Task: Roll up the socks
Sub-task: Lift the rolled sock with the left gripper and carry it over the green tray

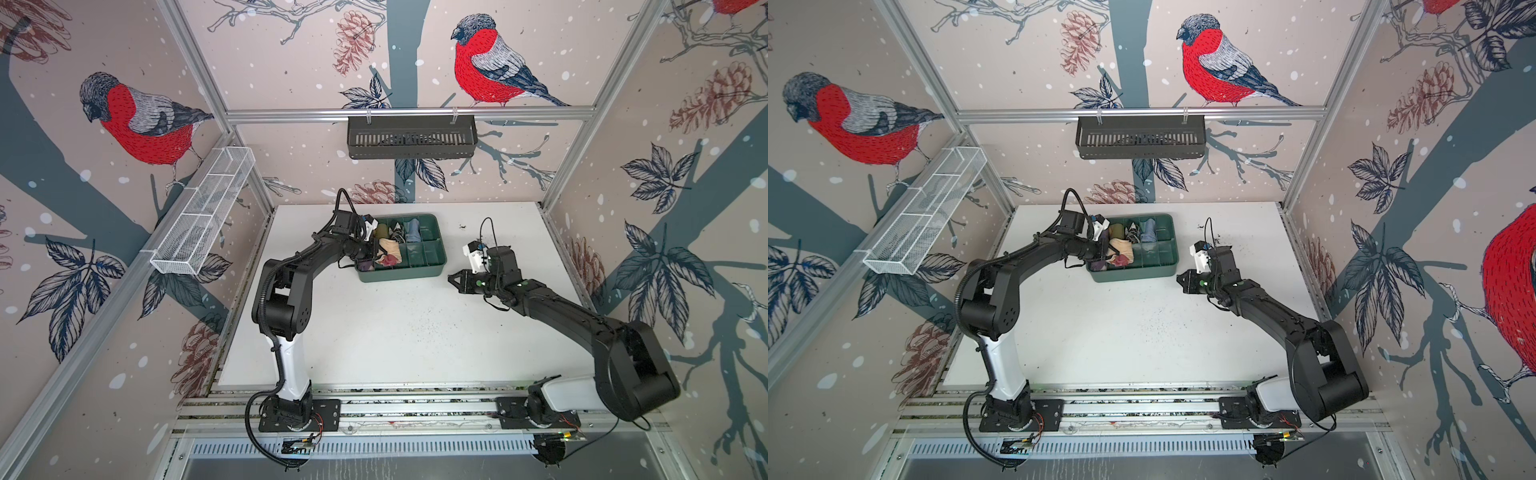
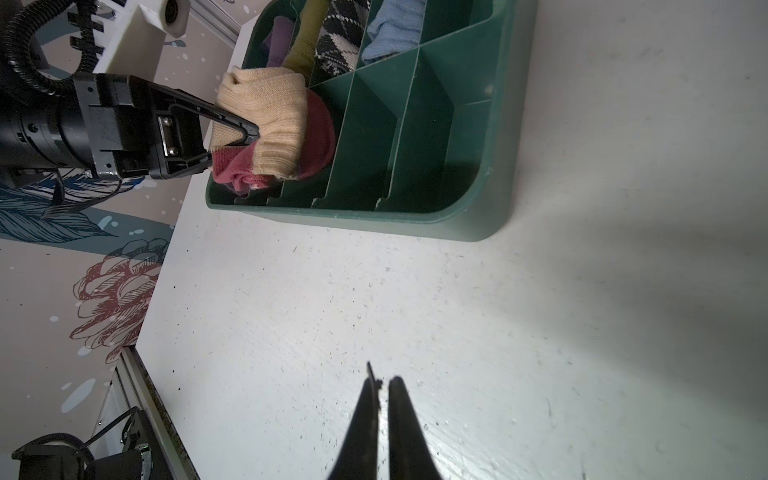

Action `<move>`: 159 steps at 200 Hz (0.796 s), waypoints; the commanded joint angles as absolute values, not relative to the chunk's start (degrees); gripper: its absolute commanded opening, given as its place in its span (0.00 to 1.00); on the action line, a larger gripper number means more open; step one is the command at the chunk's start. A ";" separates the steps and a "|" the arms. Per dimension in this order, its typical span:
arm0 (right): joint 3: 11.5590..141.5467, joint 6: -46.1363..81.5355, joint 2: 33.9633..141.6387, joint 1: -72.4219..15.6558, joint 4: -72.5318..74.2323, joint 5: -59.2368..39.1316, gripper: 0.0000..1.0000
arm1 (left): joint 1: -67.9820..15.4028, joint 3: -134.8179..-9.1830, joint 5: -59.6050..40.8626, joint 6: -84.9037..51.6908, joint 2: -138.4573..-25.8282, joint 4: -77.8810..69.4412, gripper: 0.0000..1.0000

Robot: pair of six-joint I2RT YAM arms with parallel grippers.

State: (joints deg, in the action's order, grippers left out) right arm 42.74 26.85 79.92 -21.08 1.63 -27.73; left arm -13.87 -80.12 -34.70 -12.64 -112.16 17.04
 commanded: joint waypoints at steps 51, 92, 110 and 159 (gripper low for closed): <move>43.07 26.98 81.37 -21.26 3.52 -28.86 0.10 | -14.63 -84.13 -19.84 -9.57 -112.96 25.44 0.00; 43.21 26.98 81.95 -21.53 3.61 -28.87 0.10 | -17.44 -90.28 -13.68 -8.14 -116.04 31.13 0.00; 43.22 26.98 82.15 -21.56 3.60 -28.87 0.10 | -18.78 -93.14 -10.62 -7.52 -117.80 34.45 0.00; 43.15 26.98 82.60 -21.69 3.78 -29.11 0.10 | -21.19 -99.60 -3.83 -6.15 -122.32 44.20 0.00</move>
State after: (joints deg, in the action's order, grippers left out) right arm 42.78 26.89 82.28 -21.47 2.63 -28.58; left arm -20.60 -98.17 -9.65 -7.90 -120.53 36.84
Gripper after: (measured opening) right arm 0.103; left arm 0.125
